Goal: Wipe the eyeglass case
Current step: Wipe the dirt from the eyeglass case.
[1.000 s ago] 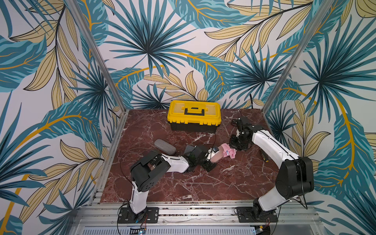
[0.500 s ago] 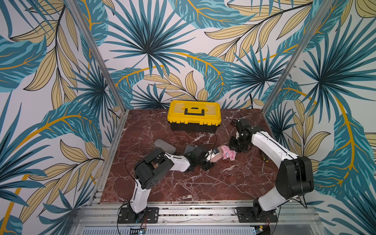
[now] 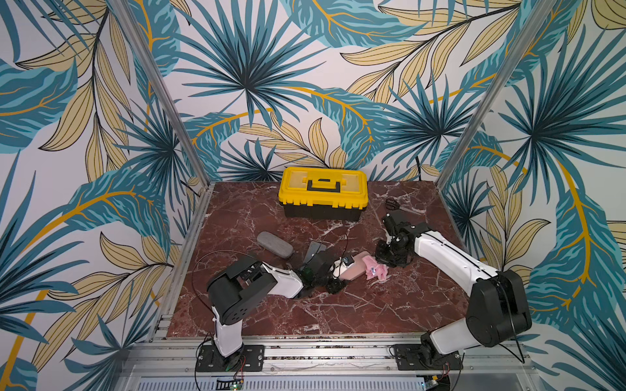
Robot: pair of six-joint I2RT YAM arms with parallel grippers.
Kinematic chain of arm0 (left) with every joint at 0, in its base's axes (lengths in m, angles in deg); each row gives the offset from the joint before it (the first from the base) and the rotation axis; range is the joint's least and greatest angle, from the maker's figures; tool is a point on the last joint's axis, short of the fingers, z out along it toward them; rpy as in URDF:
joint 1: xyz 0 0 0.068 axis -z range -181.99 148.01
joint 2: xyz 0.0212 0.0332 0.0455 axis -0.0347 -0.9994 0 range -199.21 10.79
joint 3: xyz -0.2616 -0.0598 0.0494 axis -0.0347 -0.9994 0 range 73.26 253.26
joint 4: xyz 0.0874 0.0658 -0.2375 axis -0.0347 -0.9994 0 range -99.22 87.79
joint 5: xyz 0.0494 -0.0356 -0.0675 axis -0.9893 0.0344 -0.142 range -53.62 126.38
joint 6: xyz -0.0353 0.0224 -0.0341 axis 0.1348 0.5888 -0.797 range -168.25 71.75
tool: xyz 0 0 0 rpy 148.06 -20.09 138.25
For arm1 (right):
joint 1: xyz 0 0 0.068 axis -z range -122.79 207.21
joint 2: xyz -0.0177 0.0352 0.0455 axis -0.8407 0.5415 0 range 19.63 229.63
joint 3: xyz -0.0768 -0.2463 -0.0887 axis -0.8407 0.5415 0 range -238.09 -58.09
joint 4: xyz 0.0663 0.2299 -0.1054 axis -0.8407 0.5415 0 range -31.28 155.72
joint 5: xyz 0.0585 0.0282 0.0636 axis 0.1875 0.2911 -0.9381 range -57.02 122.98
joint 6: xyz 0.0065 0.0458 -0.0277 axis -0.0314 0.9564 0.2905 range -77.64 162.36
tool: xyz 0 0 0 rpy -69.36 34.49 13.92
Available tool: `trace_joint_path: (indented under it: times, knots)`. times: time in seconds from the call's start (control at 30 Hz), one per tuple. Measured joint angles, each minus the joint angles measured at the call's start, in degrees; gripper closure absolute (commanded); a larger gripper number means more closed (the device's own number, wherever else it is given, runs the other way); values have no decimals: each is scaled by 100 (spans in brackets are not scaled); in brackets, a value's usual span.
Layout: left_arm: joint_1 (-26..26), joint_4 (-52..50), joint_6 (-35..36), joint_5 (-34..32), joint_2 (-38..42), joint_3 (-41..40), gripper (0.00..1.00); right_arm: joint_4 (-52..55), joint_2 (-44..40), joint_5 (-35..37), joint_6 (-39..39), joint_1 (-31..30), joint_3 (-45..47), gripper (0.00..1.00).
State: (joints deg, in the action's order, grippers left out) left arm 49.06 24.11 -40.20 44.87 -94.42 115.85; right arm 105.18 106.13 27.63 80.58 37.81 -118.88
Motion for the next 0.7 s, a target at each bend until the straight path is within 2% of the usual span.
trace_joint_path:
  times: [0.13, 0.27, 0.33, 0.43, 0.5, 0.53, 0.6, 0.7]
  knots:
    - [267, 205, -177, -199, 31, -170, 61, -479, 254, -428, 533, -555, 286, 100]
    - [376, 396, -160, -431, 31, -295, 70, -409, 756, -640, 546, -487, 37, 100]
    - [389, 509, -177, -457, 31, -358, 75, -120, 951, -138, 345, -374, -275, 100]
    - [413, 640, -236, -479, 33, -442, 83, 380, 1169, 1344, -42, -227, -730, 100]
    - [435, 706, -275, -511, 33, -476, 86, 605, 1209, 1910, -321, -173, -916, 100]
    - [450, 728, -295, -535, 33, -487, 88, 702, 1204, 1965, -446, -179, -1012, 100]
    - [481, 761, -323, -590, 33, -511, 91, 730, 1172, 1668, -560, -256, -1165, 100]
    - [503, 866, -350, -623, 33, -579, 94, 407, 1084, 708, -448, -468, -1086, 100]
